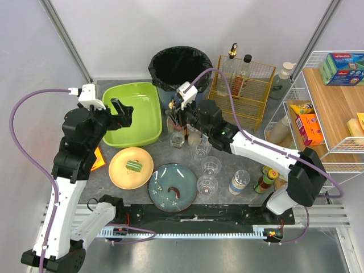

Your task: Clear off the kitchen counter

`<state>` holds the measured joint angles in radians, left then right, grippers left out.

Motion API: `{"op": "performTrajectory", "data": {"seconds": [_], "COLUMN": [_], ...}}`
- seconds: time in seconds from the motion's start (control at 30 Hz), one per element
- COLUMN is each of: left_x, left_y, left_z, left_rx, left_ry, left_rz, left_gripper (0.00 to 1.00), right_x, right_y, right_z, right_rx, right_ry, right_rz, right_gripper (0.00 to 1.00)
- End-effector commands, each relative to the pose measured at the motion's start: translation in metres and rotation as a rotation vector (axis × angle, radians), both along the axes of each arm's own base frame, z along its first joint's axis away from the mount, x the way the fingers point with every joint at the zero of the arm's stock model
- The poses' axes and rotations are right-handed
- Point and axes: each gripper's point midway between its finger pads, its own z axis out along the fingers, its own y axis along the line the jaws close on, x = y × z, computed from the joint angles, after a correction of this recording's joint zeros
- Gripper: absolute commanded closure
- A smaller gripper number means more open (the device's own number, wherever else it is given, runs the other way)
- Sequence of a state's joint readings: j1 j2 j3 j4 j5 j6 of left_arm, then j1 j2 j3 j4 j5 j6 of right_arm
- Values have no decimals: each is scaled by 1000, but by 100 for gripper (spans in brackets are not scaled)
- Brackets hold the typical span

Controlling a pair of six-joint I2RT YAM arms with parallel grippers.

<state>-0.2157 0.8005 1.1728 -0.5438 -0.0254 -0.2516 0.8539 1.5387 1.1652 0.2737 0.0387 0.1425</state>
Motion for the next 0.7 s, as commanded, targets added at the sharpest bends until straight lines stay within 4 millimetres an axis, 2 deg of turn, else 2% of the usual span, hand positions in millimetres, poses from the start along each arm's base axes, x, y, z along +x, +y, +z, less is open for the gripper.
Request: {"op": "performTrajectory", "data": {"seconds": [0.0, 0.17, 0.33, 0.4, 0.53, 0.67], "left_x": [-1, -1, -1, 0, 3, 6], "left_y": [5, 6, 6, 6, 3, -1], "left_z": [7, 5, 7, 5, 3, 5], "left_rx": [36, 42, 37, 38, 31, 23], "left_ry": [-39, -34, -38, -32, -21, -21], "left_rz": [9, 16, 16, 20, 5, -7], "left_gripper": [5, 5, 5, 5, 5, 5], "right_x": [-4, -5, 0, 6, 15, 24], "right_y": [-17, -32, -60, -82, -124, -169], "right_z": [139, 174, 208, 220, 229, 224], "right_rx": [245, 269, 254, 224, 150, 48], "right_ry": [-179, -212, -259, -276, -319, -322], "right_rz": [-59, -106, -226, -337, -537, -776], "right_gripper": [100, 100, 100, 100, 100, 100]}}
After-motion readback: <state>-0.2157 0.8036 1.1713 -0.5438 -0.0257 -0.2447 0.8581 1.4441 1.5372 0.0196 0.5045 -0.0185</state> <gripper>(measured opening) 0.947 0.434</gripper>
